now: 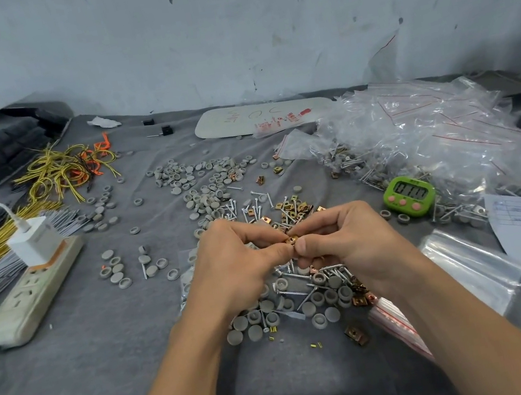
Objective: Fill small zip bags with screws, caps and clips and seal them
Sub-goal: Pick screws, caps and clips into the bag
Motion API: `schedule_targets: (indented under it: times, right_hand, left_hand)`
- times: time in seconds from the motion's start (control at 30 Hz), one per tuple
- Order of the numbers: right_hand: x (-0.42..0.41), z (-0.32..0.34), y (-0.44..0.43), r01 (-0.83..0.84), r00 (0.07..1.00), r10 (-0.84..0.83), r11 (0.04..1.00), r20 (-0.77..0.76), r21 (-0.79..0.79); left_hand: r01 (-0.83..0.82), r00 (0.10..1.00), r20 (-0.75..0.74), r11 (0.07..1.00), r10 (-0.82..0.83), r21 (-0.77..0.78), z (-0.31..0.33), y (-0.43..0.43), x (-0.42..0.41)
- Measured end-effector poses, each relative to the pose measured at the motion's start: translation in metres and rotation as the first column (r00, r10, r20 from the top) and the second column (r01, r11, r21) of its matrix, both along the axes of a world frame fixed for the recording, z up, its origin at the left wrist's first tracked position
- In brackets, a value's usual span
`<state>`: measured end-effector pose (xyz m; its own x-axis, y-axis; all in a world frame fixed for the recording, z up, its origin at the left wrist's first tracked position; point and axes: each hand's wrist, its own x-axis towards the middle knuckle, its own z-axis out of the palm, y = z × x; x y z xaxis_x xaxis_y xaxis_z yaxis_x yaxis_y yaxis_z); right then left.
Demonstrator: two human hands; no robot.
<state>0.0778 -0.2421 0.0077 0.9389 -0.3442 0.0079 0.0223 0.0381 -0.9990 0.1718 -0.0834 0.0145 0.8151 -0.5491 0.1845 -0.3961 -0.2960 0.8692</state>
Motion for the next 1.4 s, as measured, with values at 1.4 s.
schedule_targets:
  times: [1.4]
  right_hand:
    - [0.010,0.016,0.025,-0.351,0.805,-0.406,0.262,-0.433,-0.899]
  left_hand:
    - [-0.042,0.984,0.179,0.950,-0.015,0.310,-0.030,0.011,0.021]
